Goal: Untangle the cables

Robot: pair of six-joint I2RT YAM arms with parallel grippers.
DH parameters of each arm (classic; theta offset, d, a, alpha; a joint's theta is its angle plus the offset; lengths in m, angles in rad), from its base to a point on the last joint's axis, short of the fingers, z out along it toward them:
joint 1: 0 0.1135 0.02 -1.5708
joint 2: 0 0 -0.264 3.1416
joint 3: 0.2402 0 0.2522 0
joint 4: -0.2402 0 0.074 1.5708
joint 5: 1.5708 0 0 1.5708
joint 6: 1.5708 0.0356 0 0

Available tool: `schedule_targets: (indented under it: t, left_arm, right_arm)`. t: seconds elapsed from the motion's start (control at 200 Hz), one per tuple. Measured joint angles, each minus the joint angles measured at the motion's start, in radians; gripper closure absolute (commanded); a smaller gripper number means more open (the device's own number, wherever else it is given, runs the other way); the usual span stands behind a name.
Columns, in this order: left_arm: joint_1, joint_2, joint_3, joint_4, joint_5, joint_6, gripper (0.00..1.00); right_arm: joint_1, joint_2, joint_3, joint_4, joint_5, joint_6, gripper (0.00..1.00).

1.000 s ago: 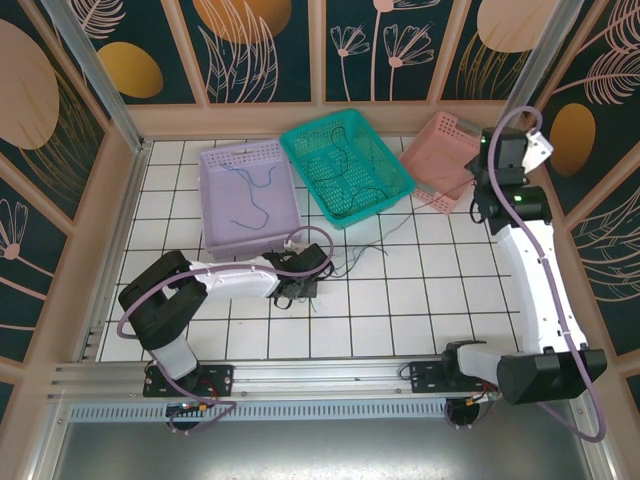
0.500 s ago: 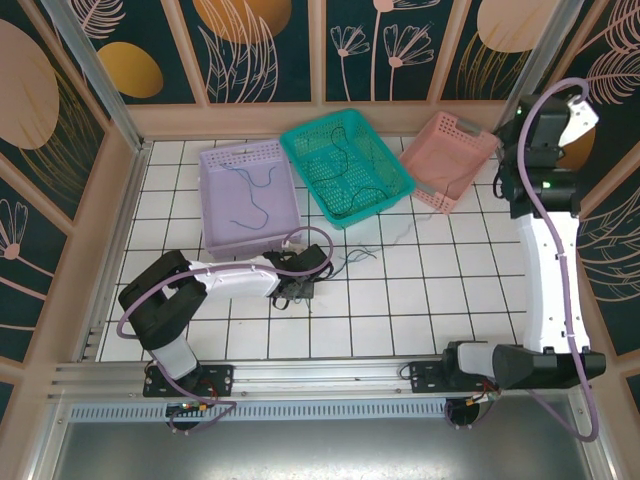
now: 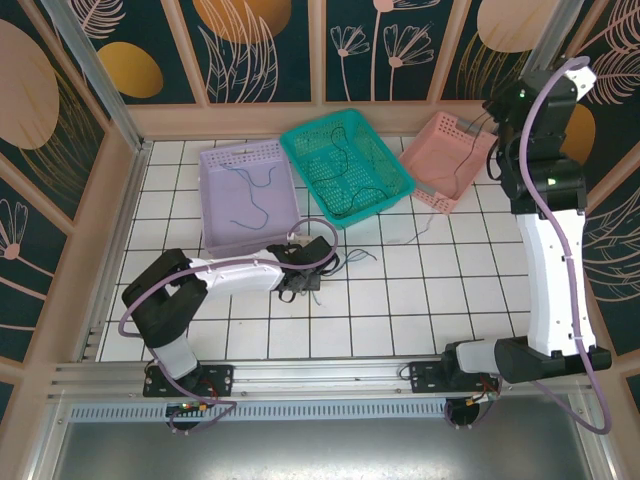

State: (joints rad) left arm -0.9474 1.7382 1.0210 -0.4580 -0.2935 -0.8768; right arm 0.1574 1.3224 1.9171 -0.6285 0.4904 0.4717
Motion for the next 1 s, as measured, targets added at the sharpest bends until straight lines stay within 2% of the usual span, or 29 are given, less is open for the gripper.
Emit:
schedule_targets:
  t: [0.195,0.3,0.315,0.425,0.475,0.52,0.626,0.761,0.996]
  left_arm:
    - [0.011,0.033,-0.008,0.001,0.001,0.0,1.0]
    - [0.023,0.034,-0.019,0.001,0.001,0.0,1.0]
    - [0.024,0.034,-0.019,0.0,0.001,0.0,0.98]
    - [0.027,0.03,-0.013,-0.006,0.0,0.004,0.63]
    - [0.027,0.024,0.005,-0.021,-0.001,0.015,0.5]
    - [0.027,0.013,0.027,-0.033,-0.003,0.01,0.42]
    - [0.027,-0.048,0.109,-0.05,-0.004,0.024,0.33]
    - [0.027,-0.128,0.253,-0.055,-0.005,0.045,0.28]
    - [0.057,-0.195,0.507,-0.098,-0.003,0.029,0.3]
  right_arm:
    - [0.001,0.0,0.143,0.064,0.008,-0.055,1.0]
    - [0.002,0.003,0.199,0.098,-0.034,-0.077,1.0]
    - [0.002,0.003,0.205,0.1,-0.042,-0.079,1.0]
    - [0.002,0.018,0.238,0.125,-0.121,-0.099,1.0]
    - [0.002,0.022,0.238,0.132,-0.156,-0.11,1.0]
    - [0.002,0.023,0.23,0.143,-0.189,-0.126,1.0]
    - [0.002,0.023,0.209,0.172,-0.278,-0.168,1.0]
    - [-0.002,0.029,0.206,0.206,-0.427,-0.211,1.0]
    - [-0.02,0.044,0.164,0.294,-0.758,-0.227,1.0]
